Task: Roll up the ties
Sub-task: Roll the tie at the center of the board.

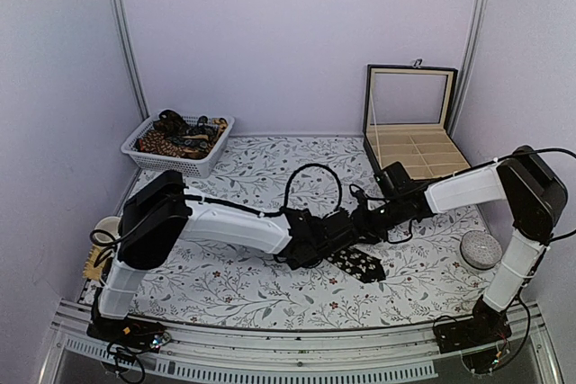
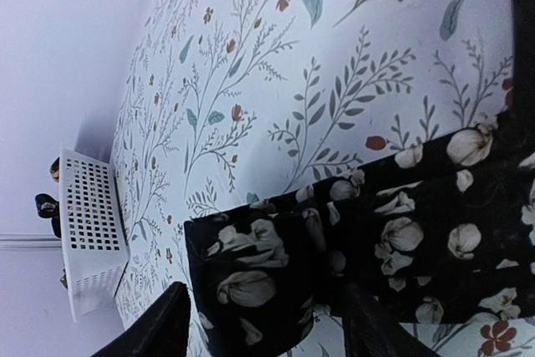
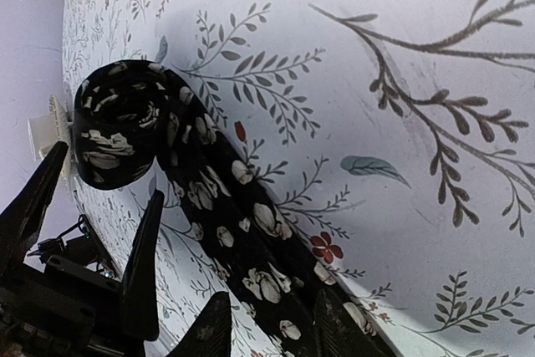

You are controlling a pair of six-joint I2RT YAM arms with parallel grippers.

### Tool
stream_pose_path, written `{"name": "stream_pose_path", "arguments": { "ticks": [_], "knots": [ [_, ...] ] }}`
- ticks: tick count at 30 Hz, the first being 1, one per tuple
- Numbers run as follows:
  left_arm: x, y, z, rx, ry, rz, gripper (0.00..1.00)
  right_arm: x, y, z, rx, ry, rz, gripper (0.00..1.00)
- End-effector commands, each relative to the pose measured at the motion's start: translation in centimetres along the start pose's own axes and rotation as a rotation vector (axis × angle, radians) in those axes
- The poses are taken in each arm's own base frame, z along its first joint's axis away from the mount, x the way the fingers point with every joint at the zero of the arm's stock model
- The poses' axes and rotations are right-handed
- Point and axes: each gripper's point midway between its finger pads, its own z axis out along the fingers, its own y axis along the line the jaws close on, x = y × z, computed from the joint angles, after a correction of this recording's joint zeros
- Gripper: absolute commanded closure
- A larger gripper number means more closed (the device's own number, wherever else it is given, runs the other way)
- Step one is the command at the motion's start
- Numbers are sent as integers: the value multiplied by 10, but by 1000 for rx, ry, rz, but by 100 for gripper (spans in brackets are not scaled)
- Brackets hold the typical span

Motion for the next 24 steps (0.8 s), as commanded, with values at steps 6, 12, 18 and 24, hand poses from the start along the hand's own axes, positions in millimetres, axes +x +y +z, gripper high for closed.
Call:
{"name": "stream_pose_path", "arguments": {
  "ticks": [6,12,18,24],
  "knots": [
    [-21,18,-11,116,-69,-129,35,-15,23,-7,-30,-41,-37,66],
    [-45,67,-43,314,-189,-400,26,-22,45,-4,-57,-45,-69,66],
    [-13,140,-48,462,-270,-721,11,-34,88,10,-111,-47,-133,66],
    [38,144,-19,629,-244,-919,0,-41,129,38,-153,-26,-187,66]
  ]
}}
